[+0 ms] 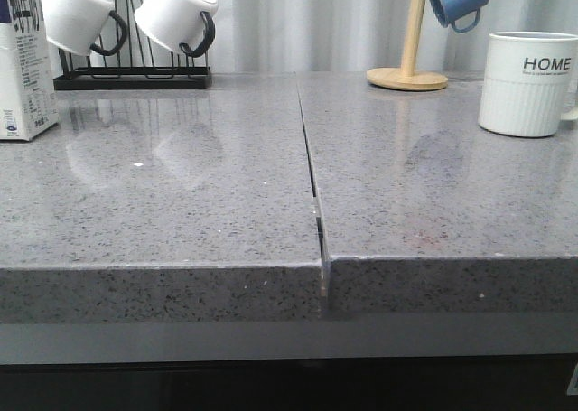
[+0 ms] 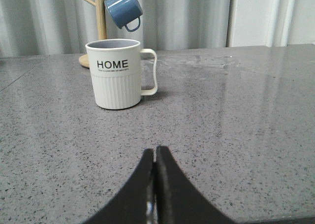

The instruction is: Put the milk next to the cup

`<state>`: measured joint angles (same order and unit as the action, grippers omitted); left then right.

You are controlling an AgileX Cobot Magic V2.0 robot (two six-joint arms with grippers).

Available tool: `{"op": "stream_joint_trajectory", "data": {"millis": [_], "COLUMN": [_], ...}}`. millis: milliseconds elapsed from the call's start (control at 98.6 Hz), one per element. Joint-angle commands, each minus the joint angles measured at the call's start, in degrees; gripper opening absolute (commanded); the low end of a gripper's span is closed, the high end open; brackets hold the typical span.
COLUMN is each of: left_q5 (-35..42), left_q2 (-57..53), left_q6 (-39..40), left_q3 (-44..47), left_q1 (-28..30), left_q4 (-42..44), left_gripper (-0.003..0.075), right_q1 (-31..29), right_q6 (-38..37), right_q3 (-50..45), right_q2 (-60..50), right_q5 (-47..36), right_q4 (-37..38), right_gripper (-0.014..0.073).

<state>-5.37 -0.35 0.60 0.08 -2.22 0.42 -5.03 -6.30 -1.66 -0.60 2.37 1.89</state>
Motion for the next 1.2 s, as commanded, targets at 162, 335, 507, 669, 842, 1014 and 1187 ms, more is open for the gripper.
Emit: {"op": "stream_joint_trajectory", "data": {"millis": [162,335,507,669,842,1014,1187], "left_q5": [4.33,4.33,4.33,4.33,4.33,4.33,4.33], "left_q2": [-1.87,-1.87,-1.87,-1.87,-1.87,-1.87,-1.87], "left_q6": [0.53,0.53,0.53,0.53,0.53,0.53,0.53], "left_q3": [2.33,2.33,2.33,2.33,2.33,2.33,2.33], "left_q1": [0.08,0.08,0.08,0.08,0.08,0.08,0.08], "left_q4": [-0.08,-0.08,-0.08,-0.08,-0.08,-0.08,-0.08], "left_gripper": [-0.0013,-0.0013,-0.0013,-0.0013,-0.0013,-0.0013,-0.0013], "right_q1": [-0.12,-0.12,-0.12,-0.12,0.00,0.00,0.00], "right_q6": [0.22,0.22,0.22,0.22,0.22,0.22,0.22], "right_q3": [5.48,12.59,19.00,20.55,20.55,20.55,20.55], "right_q2": [-0.78,2.91,10.76,17.89,24.59,31.79,39.19], "right_q5": [-0.35,4.08,7.31,6.40,4.06,-0.02,-10.64], "right_q4": [0.14,0.19,0.19,0.13,0.13,0.13,0.13], "right_gripper": [-0.0069,-0.0069,-0.0069,-0.0069,-0.0006,0.0275,0.0307]}}
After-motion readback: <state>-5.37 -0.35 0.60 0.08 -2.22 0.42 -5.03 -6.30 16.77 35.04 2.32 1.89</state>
